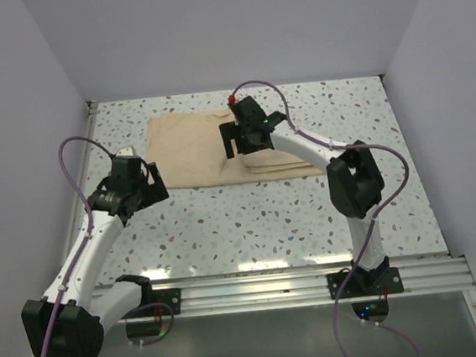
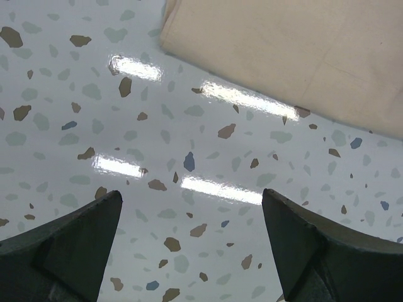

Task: Open and lay out the surgical kit
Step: Open the surgical kit at the center of the board.

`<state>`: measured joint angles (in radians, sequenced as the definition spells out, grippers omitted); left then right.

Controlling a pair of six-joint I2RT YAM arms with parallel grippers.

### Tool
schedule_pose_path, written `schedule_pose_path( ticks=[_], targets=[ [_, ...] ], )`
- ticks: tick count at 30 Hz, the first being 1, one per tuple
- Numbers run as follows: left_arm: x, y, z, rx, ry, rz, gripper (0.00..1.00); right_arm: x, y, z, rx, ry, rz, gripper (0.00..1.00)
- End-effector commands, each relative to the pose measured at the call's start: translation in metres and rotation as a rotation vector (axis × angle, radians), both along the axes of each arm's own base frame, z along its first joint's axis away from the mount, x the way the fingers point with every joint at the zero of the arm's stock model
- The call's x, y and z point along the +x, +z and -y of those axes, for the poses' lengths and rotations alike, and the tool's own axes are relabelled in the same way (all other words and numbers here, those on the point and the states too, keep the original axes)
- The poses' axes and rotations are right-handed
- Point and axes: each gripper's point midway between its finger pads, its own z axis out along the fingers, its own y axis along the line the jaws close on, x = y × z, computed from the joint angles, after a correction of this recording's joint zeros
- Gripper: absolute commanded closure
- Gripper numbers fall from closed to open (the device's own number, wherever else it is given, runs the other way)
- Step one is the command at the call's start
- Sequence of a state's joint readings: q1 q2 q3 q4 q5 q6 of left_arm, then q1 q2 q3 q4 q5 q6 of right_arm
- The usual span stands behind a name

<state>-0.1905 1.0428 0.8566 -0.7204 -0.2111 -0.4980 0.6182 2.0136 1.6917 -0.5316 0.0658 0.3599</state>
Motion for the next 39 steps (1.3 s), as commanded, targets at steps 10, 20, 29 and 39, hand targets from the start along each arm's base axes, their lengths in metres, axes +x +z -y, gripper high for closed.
schedule_pose_path(
  ticks=[10,20,29,39],
  targets=[
    [0.004,0.006,-0.001,-0.010,0.023,0.038,0.03,-0.013,-0.058,0.027,-0.240,0.002,-0.107,0.46],
    [0.004,0.002,0.001,-0.010,0.015,0.023,0.03,-0.003,-0.075,0.021,-0.259,-0.002,-0.109,0.58],
    [0.005,0.001,0.002,-0.010,0.009,0.017,0.03,0.006,-0.079,0.018,-0.271,-0.014,-0.107,0.88],
    [0.004,0.000,0.003,-0.007,0.005,0.013,0.03,0.018,-0.010,0.031,-0.297,-0.060,-0.001,1.00]
  ],
)
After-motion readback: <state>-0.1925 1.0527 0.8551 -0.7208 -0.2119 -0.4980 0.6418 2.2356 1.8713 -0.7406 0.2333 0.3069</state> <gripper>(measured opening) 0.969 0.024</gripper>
